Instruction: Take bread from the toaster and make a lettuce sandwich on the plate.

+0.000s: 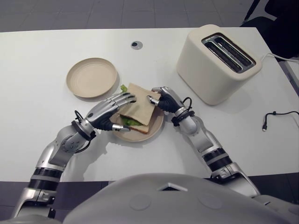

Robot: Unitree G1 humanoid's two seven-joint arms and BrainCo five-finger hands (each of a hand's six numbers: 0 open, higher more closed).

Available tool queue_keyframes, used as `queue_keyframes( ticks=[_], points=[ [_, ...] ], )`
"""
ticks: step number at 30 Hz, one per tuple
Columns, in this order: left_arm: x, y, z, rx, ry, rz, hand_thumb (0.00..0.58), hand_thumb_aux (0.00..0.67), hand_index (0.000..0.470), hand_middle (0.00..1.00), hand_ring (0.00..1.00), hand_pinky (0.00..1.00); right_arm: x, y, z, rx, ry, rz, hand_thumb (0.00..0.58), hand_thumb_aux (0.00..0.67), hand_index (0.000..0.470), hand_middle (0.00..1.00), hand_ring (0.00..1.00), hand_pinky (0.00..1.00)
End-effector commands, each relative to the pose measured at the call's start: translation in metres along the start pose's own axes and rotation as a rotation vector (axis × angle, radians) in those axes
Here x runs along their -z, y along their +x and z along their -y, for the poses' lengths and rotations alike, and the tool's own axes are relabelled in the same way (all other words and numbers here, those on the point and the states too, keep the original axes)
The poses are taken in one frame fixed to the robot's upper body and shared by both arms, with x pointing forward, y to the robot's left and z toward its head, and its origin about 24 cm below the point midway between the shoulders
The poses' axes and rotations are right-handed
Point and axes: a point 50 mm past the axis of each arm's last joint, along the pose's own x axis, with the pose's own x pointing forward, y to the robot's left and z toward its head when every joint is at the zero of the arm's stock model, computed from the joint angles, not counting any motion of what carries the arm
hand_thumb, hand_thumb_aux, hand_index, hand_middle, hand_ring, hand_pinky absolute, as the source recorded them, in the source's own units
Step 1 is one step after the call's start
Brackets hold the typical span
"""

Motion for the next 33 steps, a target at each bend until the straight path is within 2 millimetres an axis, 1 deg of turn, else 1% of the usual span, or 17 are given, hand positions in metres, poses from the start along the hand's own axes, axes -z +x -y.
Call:
queue_keyframes(
  ticks=[1,2,3,4,5,8,10,11,15,17,18,19,20,21,24,27,33],
  points=[
    [0.007,0.004,0.028,0.193,0.011,-0.048,0.092,0.055,0.039,0.00,0.00,0.00,-0.008,0.002,-0.008,-0.083,-0.047,0.068,0.580,0.670,0.470,1.00,1.00,1.00],
    [0.009,0.004,0.031,0.212,0.009,-0.060,0.104,0.063,0.044,0.00,0.00,0.00,-0.008,0.003,-0.006,-0.077,-0.051,0.077,0.580,0.670,0.470,0.96,0.96,0.96],
    [0.011,0.002,0.035,0.235,0.010,-0.072,0.096,0.058,0.041,0.00,0.00,0.00,-0.007,0.004,-0.001,-0.058,-0.057,0.073,0.470,0.378,0.265,0.55,0.55,0.55],
    [0.011,0.000,0.036,0.247,0.010,-0.076,0.124,0.076,0.053,0.00,0.00,0.00,-0.004,0.005,0.005,-0.027,-0.059,0.059,0.000,0.000,0.000,0.00,0.00,0.00],
    [0.010,-0.002,0.036,0.246,0.007,-0.074,0.187,0.118,0.083,0.00,0.00,0.00,-0.001,0.006,0.011,0.006,-0.064,0.046,0.000,0.000,0.000,0.00,0.00,0.00],
    [0.004,-0.002,0.024,0.174,0.005,-0.047,0.205,0.131,0.092,0.00,0.00,0.00,0.009,0.005,0.040,0.176,-0.106,0.011,0.000,0.000,0.000,0.00,0.00,0.00],
    [0.002,0.003,0.007,0.059,0.008,-0.024,0.136,0.084,0.059,0.00,0.00,0.00,0.010,0.001,0.062,0.321,-0.122,0.014,0.000,0.000,0.000,0.00,0.00,0.00],
    [0.001,0.006,-0.003,-0.023,0.014,-0.012,0.000,0.000,0.000,0.00,0.00,0.00,0.009,-0.002,0.069,0.369,-0.116,0.025,0.000,0.000,0.000,0.00,0.00,0.00],
    [-0.031,0.013,-0.059,-0.497,-0.253,0.226,0.000,0.000,0.000,0.00,0.00,0.00,0.001,-0.014,0.075,0.381,-0.023,0.112,0.000,0.000,0.000,0.00,0.00,0.00],
    [-0.045,0.010,-0.059,-0.487,-0.390,0.340,0.000,0.000,0.000,0.00,0.00,0.00,0.000,-0.017,0.076,0.364,0.029,0.128,0.000,0.000,0.000,0.00,0.00,0.00],
    [-0.050,0.007,-0.056,-0.453,-0.447,0.379,0.000,0.000,0.000,0.00,0.00,0.00,-0.003,-0.019,0.076,0.340,0.077,0.147,0.454,0.357,0.251,0.27,0.27,0.27],
    [-0.054,0.002,-0.055,-0.421,-0.496,0.413,0.000,0.000,0.000,0.00,0.00,0.00,-0.006,-0.022,0.074,0.289,0.141,0.170,0.580,0.670,0.470,1.00,1.00,1.00],
    [-0.057,-0.005,-0.056,-0.395,-0.551,0.449,0.000,0.000,0.000,0.00,0.00,0.00,-0.010,-0.027,0.070,0.226,0.203,0.203,0.580,0.670,0.470,1.00,1.00,1.00],
    [-0.060,-0.012,-0.056,-0.359,-0.605,0.484,0.580,0.670,0.470,1.00,1.00,1.00,-0.016,-0.034,0.067,0.147,0.293,0.251,0.580,0.670,0.470,1.00,1.00,1.00],
    [-0.061,-0.033,-0.041,-0.164,-0.761,0.531,0.580,0.670,0.470,1.00,1.00,1.00,-0.034,-0.077,0.053,-0.259,0.482,0.447,0.580,0.670,0.470,1.00,1.00,1.00],
    [-0.032,-0.053,-0.010,-0.028,-0.865,0.363,0.580,0.670,0.470,1.00,1.00,1.00,-0.018,-0.112,0.038,-0.550,0.505,0.422,0.580,0.670,0.470,1.00,1.00,1.00],
    [-0.009,-0.059,0.061,0.395,-0.709,0.051,0.580,0.670,0.470,1.00,1.00,1.00,0.016,-0.115,-0.012,-0.818,0.279,0.197,0.580,0.670,0.470,1.00,1.00,1.00]
  ],
)
